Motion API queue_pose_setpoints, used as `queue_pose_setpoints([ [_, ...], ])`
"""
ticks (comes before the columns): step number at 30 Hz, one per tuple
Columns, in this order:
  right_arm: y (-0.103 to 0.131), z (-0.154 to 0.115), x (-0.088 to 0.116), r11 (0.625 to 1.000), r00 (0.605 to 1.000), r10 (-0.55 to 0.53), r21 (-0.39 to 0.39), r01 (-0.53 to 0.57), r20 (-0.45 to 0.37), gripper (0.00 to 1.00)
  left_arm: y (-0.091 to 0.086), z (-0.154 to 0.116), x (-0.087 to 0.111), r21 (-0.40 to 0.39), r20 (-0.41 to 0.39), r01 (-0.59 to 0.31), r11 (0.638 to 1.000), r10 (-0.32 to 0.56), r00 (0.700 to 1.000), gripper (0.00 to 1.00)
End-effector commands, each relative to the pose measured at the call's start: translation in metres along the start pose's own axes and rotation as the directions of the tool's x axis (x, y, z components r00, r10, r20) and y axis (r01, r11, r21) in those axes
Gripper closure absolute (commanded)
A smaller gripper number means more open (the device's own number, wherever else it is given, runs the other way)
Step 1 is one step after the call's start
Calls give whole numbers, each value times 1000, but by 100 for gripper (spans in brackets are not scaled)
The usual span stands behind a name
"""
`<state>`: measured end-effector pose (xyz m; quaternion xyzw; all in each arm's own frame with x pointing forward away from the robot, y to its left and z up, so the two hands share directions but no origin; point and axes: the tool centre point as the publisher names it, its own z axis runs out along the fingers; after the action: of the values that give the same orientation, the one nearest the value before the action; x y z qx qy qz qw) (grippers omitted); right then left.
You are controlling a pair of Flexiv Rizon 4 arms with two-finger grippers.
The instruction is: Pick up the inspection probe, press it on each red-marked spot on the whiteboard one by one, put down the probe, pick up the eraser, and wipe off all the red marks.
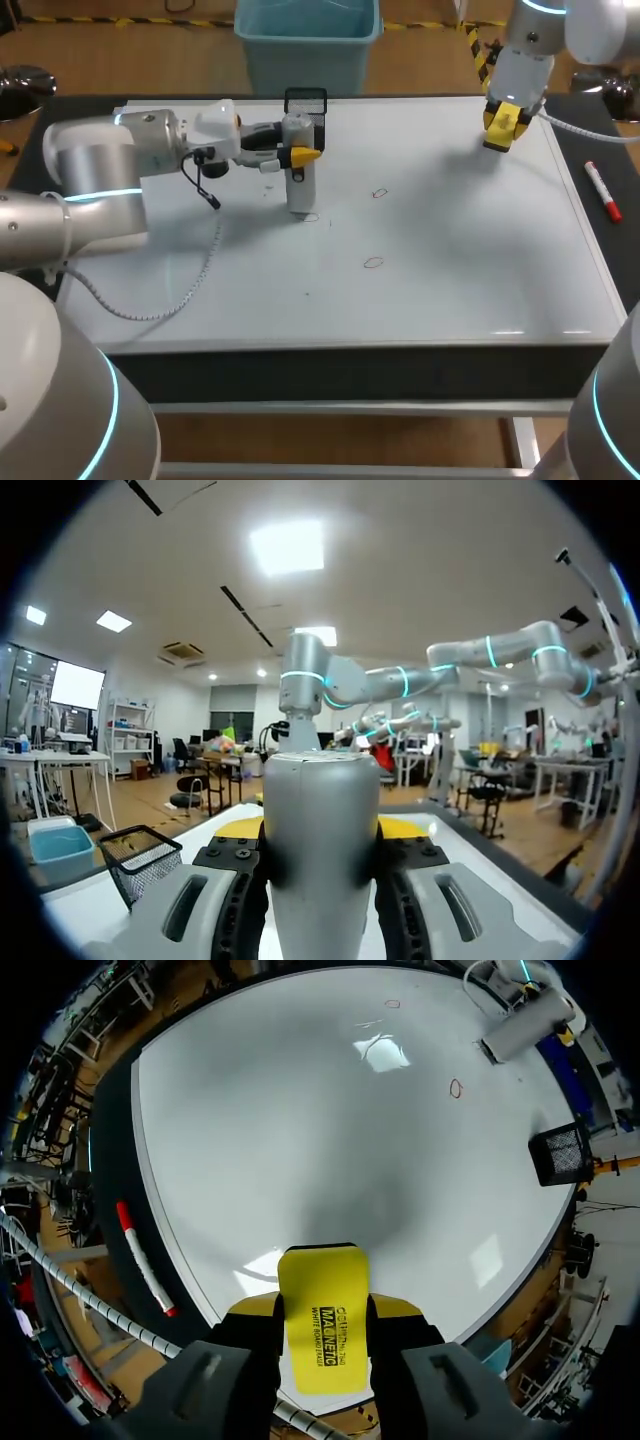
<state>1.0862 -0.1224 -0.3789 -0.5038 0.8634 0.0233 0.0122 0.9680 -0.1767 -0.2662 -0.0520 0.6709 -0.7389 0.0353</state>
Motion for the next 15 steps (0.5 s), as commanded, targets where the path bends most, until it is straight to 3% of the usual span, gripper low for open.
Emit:
queue_pose_setpoints([
  [1,0,-1,1,1000,1000,-2,2,2,-2,100,-14,-15,-5,-15,25,-11,1000,11,1000,100],
  [15,0,-1,1,1000,1000,-2,2,2,-2,100,-47,-74,-58,-72,80,-36,997,41,996,100],
])
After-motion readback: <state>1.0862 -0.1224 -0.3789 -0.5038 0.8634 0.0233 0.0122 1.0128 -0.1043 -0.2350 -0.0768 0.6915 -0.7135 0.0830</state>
